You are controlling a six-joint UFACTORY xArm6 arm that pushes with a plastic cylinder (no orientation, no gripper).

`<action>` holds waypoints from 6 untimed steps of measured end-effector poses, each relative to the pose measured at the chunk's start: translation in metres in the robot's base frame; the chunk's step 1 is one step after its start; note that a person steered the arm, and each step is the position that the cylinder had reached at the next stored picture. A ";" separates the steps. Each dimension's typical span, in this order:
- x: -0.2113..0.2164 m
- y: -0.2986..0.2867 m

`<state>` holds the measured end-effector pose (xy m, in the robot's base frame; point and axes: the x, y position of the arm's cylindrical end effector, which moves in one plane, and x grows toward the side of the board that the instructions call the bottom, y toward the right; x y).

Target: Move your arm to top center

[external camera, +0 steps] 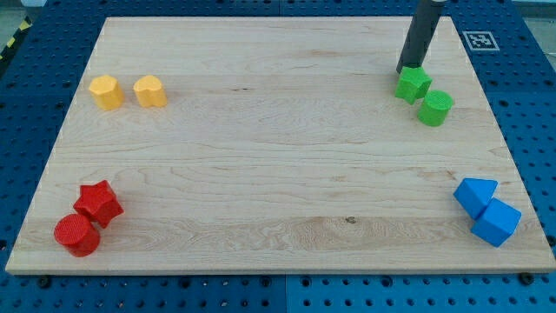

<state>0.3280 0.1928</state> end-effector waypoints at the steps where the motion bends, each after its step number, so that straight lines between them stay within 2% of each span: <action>1: 0.000 0.020; 2: 0.000 0.044; 4: -0.016 0.039; 5: -0.045 0.012; 6: -0.069 -0.045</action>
